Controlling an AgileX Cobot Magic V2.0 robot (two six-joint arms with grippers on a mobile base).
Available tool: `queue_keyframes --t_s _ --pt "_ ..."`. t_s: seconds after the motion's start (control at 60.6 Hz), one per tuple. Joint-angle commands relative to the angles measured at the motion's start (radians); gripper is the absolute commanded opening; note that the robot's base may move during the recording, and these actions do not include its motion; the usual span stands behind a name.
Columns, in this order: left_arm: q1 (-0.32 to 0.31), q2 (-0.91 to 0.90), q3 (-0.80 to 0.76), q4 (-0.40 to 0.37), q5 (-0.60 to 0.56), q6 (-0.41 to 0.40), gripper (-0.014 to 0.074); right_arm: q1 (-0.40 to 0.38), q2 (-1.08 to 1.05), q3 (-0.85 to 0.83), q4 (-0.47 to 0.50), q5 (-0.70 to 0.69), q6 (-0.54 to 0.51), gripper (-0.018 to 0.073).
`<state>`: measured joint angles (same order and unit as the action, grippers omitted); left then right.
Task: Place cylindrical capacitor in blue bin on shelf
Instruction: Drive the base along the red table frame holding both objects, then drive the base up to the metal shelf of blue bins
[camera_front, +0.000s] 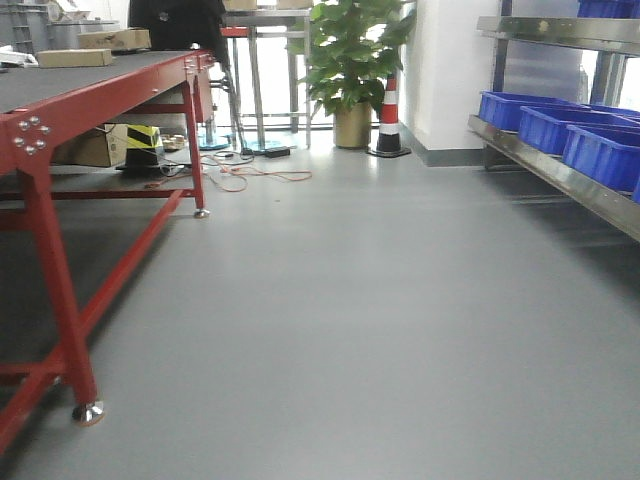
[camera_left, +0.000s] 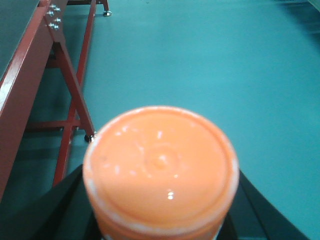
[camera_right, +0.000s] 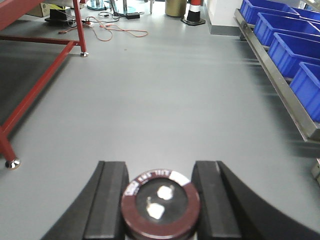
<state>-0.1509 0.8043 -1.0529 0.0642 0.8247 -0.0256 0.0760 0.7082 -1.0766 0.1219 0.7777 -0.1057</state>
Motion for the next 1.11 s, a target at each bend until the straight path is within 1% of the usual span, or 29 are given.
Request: queue_keyframes --t_s 0.0,1.09 --pt "-0.006 -0.005 -0.009 -0.005 -0.029 -0.001 -0.0111 0.003 -0.003 -0.01 -0.002 -0.024 -0.006 0.0002" --pt "-0.006 -0.005 -0.009 -0.005 -0.033 -0.001 -0.0111 0.003 -0.003 -0.01 -0.002 -0.024 -0.006 0.0002"
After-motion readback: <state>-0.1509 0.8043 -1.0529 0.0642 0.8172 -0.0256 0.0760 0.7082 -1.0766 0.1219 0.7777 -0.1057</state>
